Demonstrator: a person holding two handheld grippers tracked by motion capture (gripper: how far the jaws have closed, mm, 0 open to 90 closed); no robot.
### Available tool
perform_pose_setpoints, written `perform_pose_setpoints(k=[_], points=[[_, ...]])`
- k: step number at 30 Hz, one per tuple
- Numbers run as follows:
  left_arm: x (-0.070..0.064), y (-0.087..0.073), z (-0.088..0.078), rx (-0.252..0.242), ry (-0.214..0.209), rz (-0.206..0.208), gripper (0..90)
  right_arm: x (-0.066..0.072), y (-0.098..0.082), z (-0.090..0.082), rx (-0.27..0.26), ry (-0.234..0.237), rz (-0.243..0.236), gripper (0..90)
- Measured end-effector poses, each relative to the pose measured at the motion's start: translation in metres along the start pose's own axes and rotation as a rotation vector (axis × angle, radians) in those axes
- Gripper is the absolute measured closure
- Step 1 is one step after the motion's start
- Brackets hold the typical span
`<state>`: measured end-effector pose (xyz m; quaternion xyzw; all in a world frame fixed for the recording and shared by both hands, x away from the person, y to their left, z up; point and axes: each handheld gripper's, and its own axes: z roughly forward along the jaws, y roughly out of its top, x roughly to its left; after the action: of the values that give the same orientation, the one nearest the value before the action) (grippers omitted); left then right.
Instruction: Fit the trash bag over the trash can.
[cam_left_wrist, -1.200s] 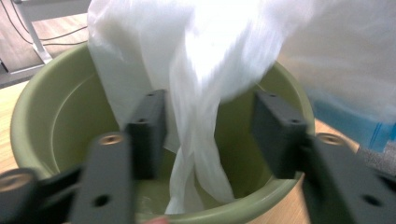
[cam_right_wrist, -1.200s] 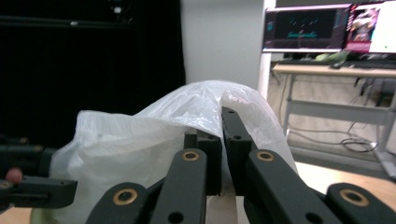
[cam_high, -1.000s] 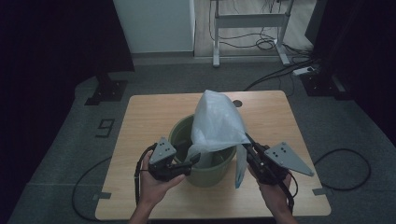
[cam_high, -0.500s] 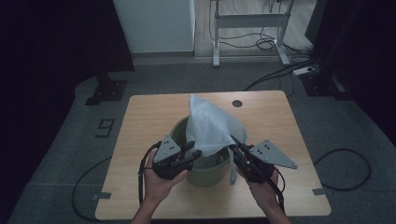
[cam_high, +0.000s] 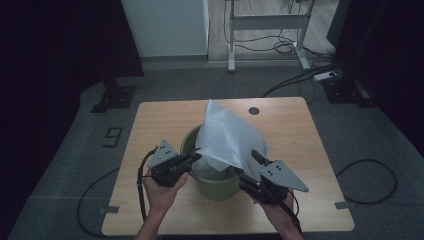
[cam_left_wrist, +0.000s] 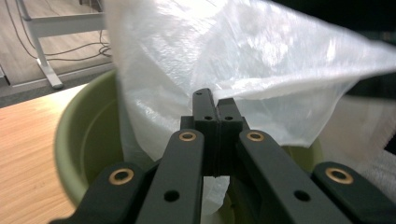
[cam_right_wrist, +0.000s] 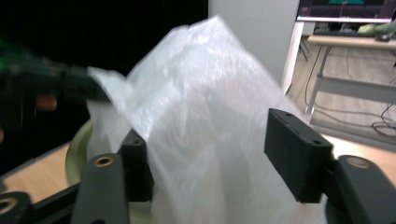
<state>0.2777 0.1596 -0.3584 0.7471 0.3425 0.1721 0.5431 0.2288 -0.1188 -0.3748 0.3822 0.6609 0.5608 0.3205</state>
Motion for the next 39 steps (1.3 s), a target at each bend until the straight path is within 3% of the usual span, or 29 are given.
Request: perform_pose_setpoints(k=[7, 10, 12, 13, 14, 18, 20, 23, 29, 34, 39], points=[[0.005, 0.000, -0.005, -0.015, 0.008, -0.020, 90.0, -0.002, -0.025, -0.011, 0.057, -0.030, -0.023, 39.7], [0.007, -0.001, -0.006, -0.019, 0.008, -0.029, 90.0, -0.009, -0.032, -0.015, 0.062, -0.068, -0.005, 43.4], [0.009, -0.002, -0.006, -0.020, 0.006, -0.035, 90.0, -0.017, -0.036, -0.016, 0.068, -0.083, 0.015, 55.2], [0.010, -0.002, -0.007, -0.020, 0.005, -0.038, 90.0, -0.024, -0.039, -0.017, 0.071, -0.079, 0.039, 66.0], [0.010, -0.003, -0.007, -0.019, 0.005, -0.040, 90.0, -0.024, -0.039, -0.017, 0.071, -0.079, 0.039, 66.0], [0.011, -0.005, -0.006, -0.012, -0.007, -0.046, 90.0, -0.034, -0.039, -0.019, 0.054, -0.111, 0.055, 82.6], [0.010, -0.006, -0.005, -0.007, -0.013, -0.042, 90.0, -0.038, -0.035, -0.020, 0.032, -0.117, 0.058, 88.6], [0.008, -0.006, -0.004, 0.000, -0.025, -0.035, 90.0, -0.042, -0.019, -0.025, -0.038, -0.137, 0.050, 89.0], [0.002, -0.006, 0.001, 0.017, -0.058, -0.017, 90.0, -0.045, 0.009, -0.035, -0.112, -0.138, 0.031, 89.0], [-0.005, -0.008, 0.008, 0.047, -0.097, 0.004, 89.9, -0.042, 0.032, -0.041, -0.189, -0.126, 0.018, 89.0], [-0.009, -0.012, 0.009, 0.061, -0.156, 0.016, 88.7, -0.033, 0.045, -0.039, -0.222, -0.092, 0.004, 89.0]])
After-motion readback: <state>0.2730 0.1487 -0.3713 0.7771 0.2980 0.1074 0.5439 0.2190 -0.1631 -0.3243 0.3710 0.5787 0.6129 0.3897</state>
